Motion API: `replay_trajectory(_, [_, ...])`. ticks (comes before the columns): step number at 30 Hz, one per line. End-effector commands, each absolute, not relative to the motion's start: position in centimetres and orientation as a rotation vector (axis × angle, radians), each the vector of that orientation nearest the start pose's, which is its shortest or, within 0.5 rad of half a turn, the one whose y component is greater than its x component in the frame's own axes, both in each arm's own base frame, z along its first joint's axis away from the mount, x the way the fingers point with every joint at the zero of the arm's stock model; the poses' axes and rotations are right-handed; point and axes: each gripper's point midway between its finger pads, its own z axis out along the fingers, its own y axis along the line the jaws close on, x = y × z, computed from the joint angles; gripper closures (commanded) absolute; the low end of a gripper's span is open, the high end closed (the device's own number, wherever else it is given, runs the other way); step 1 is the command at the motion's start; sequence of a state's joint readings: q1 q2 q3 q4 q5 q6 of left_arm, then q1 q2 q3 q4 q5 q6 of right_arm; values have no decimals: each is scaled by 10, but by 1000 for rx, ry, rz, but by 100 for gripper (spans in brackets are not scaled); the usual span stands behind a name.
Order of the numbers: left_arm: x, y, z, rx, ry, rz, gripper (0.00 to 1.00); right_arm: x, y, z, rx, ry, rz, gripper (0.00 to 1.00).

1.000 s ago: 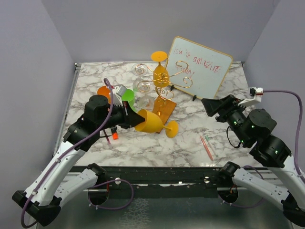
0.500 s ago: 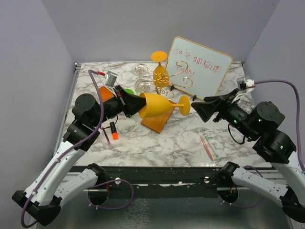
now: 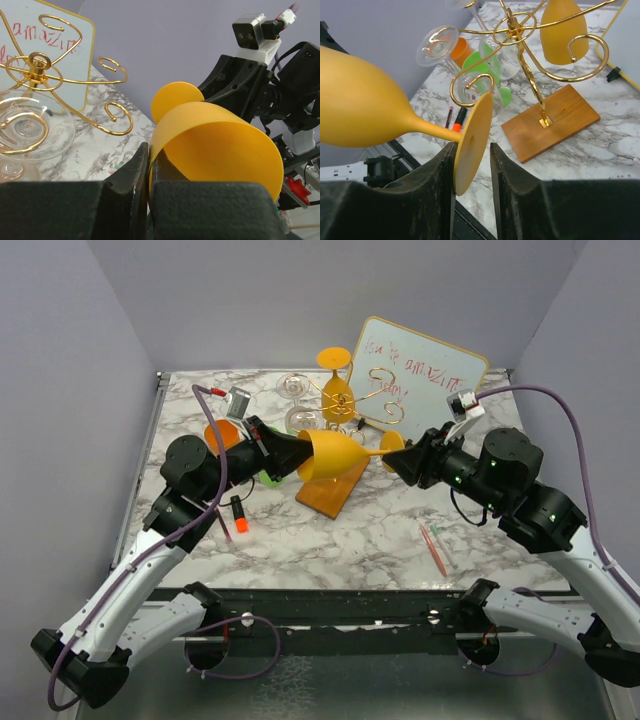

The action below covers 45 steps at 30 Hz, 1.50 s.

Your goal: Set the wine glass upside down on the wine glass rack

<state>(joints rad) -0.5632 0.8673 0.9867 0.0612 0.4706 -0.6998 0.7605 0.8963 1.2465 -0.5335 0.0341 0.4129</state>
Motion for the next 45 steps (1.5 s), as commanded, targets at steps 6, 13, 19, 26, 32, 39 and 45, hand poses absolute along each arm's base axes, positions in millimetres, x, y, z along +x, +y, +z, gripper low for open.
replay_trajectory(6, [198, -251, 421, 330, 1483, -1387, 90, 223, 198, 406, -274, 1676, 711, 92])
replay_trajectory(13, [181, -246, 423, 417, 1461, -1362, 45, 219, 195, 426, -401, 1562, 652, 99])
replay_trajectory(19, [139, -235, 425, 615, 1363, -1341, 16, 184, 198, 463, -657, 1309, 663, 99])
replay_trajectory(26, [99, -230, 452, 736, 1239, -1449, 2, 165, 205, 467, -836, 1139, 635, 99])
replay_trajectory(32, [118, -251, 452, 619, 1436, -1638, 1, 157, 228, 442, -1051, 1067, 643, 99])
replay_trajectory(39, [145, -268, 414, 458, 1663, -1739, 2, 150, 254, 421, -1216, 939, 687, 99])
replay_trajectory(45, [140, -277, 377, 494, 1769, -1801, 10, 144, 270, 409, -1302, 922, 770, 99])
